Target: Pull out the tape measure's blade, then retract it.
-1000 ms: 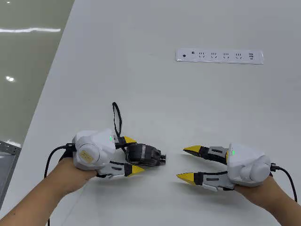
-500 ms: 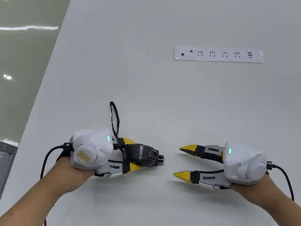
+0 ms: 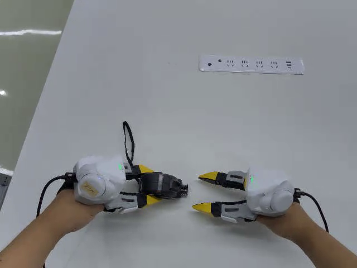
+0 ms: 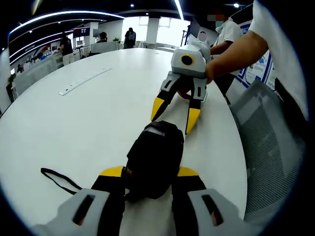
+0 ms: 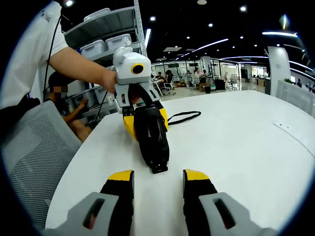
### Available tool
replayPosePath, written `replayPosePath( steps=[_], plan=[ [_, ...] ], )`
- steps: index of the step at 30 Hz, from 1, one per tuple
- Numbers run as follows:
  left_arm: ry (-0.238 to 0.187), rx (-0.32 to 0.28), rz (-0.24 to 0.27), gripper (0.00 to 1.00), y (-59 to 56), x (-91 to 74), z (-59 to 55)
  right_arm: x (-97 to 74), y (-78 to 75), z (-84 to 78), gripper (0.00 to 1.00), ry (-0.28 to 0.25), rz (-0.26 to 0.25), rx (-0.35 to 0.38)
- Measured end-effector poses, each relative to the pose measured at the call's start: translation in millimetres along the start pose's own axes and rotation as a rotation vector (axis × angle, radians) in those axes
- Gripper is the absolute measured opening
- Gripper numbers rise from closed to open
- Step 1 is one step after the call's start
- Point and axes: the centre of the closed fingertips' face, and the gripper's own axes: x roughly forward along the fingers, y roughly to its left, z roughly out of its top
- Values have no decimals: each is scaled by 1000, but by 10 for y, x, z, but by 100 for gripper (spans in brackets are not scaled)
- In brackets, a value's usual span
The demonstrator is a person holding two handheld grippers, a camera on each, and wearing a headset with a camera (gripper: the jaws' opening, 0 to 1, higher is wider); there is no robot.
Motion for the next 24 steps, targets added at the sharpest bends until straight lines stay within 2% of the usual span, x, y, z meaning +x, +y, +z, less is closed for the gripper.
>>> replayPosePath(
  steps=[2,15,20,24],
  plan=[
    [0,0,-2,33,1,1,-3,26,-7,23,37,-3,0,-25],
    [3,5,-9,33,3,12,-11,206,-31,-13,29,2,32,-55],
    [3,8,-12,33,3,14,-15,239,-38,-54,26,15,33,-72],
    [2,10,-15,32,2,18,-16,251,-56,-41,21,6,26,-90]
  ],
)
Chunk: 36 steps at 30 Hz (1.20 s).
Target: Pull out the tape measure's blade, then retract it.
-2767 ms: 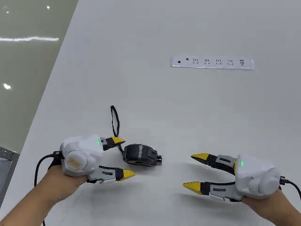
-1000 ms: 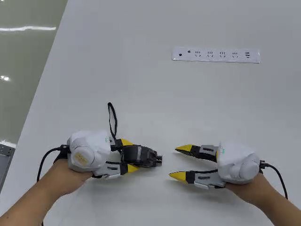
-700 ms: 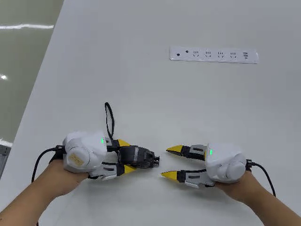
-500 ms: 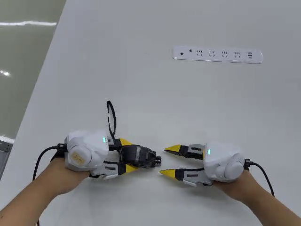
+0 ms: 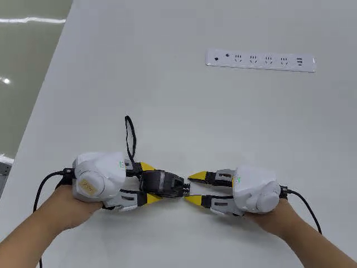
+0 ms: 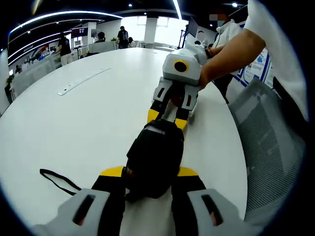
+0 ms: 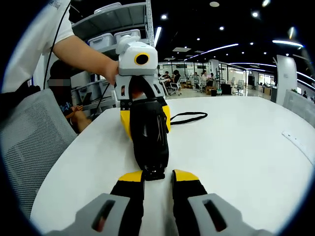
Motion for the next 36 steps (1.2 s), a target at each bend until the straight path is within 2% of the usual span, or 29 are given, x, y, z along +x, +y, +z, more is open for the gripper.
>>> replayPosePath(
  steps=[9,36],
  plan=[
    [-2,-4,-1,32,2,4,-3,10,48,1,15,-7,17,-34],
    [-20,21,-1,31,4,2,-8,19,27,12,13,-44,-2,8]
  ],
)
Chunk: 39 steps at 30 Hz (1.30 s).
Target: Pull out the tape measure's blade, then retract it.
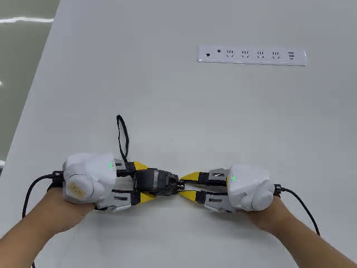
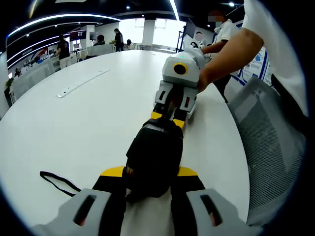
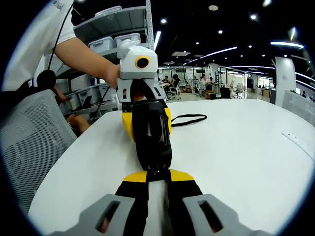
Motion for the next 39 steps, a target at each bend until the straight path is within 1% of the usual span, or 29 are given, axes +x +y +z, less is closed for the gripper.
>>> replayPosePath(
  steps=[16,24,39],
  plan=[
    [5,-1,-8,30,1,5,-1,-28,7,-15,12,3,0,-14],
    [7,-2,-10,30,1,6,-6,-117,8,-43,12,5,-6,3],
    [6,-5,-9,30,6,8,-13,-303,-2,-121,11,11,-24,3]
  ],
)
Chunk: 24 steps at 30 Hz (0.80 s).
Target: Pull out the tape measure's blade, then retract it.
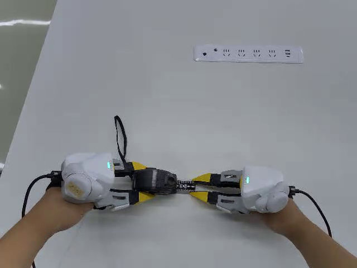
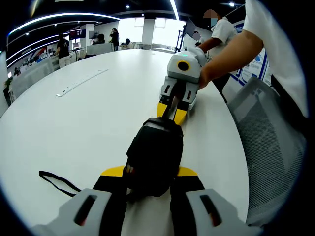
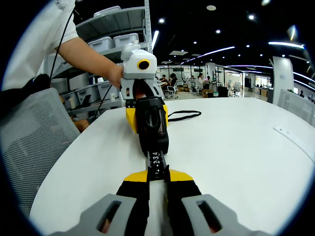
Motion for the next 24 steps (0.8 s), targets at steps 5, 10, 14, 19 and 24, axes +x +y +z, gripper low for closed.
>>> replayPosePath(
  steps=[5,10,14,19,24],
  plan=[
    [0,0,0,30,-3,0,0,-41,-6,-13,11,1,1,3],
    [1,-1,1,30,-2,-1,-2,-93,-20,-31,11,1,-1,4],
    [1,-2,1,30,-3,-1,-3,-122,-17,-45,11,1,1,9],
    [-1,-3,2,30,-5,-1,-2,-145,-21,-58,10,3,4,14],
    [-2,-4,1,30,-4,-1,-1,-182,-26,-74,10,3,6,15]
  ],
)
